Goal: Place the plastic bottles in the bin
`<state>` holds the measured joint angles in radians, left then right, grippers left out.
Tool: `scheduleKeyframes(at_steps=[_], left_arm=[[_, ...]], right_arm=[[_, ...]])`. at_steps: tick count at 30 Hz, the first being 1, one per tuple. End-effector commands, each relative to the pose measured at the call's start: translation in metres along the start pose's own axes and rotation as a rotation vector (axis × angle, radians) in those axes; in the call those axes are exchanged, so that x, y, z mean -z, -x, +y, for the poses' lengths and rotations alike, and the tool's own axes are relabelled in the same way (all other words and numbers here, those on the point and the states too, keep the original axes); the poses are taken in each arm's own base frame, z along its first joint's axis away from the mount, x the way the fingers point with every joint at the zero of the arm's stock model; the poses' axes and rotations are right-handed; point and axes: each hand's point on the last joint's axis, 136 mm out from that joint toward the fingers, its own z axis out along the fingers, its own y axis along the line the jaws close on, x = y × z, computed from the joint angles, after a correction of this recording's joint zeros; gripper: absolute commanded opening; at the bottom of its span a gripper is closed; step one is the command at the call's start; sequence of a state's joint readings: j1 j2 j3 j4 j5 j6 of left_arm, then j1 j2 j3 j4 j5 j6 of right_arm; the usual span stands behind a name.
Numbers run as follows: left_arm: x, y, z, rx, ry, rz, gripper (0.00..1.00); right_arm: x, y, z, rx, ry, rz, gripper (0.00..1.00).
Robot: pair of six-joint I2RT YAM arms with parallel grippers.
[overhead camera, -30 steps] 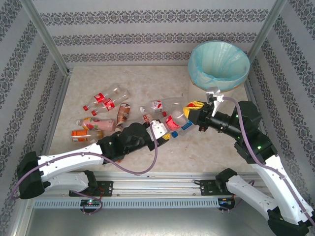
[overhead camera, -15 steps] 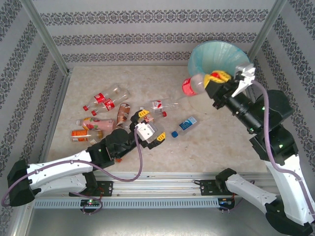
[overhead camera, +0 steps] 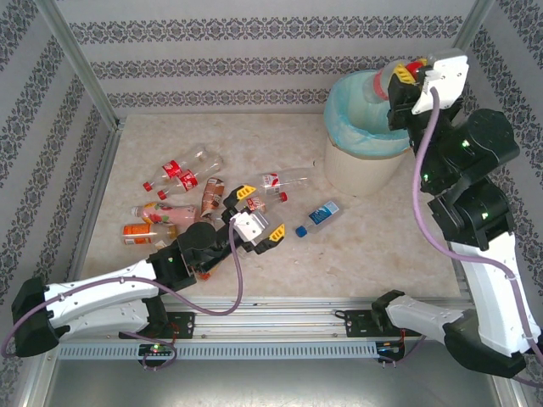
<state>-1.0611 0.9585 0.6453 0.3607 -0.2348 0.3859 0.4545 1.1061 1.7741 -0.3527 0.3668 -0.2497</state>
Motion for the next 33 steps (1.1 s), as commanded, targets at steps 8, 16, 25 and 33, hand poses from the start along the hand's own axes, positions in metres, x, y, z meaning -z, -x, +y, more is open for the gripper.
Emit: scheduleKeyframes(at_steps=[8,16,25,33], left_arm=[[-0.005,0.001,-0.014,-0.032,-0.054,-0.023,1.0],[-0.007,0.0,-0.016,-0.038,-0.06,-0.01,1.0],[-0.002,0.005,-0.012,-0.047,-0.055,-0.03,1.0],[-0.002,0.004,-0.014,-0.051,-0.063,-0.029,1.0]], right_arm=[[-0.026,-0.06,-0.049,0.01,-0.138,0.239,0.0],[-0.05,-0.117,-0.049,-0.113,-0.085,0.355,0.0],[-0.077,-0.158,-0.039,-0.167,-0.034,0.447,0.0],[-0.109,-0.193,-0.044,-0.132,-0.046,0.501,0.0]])
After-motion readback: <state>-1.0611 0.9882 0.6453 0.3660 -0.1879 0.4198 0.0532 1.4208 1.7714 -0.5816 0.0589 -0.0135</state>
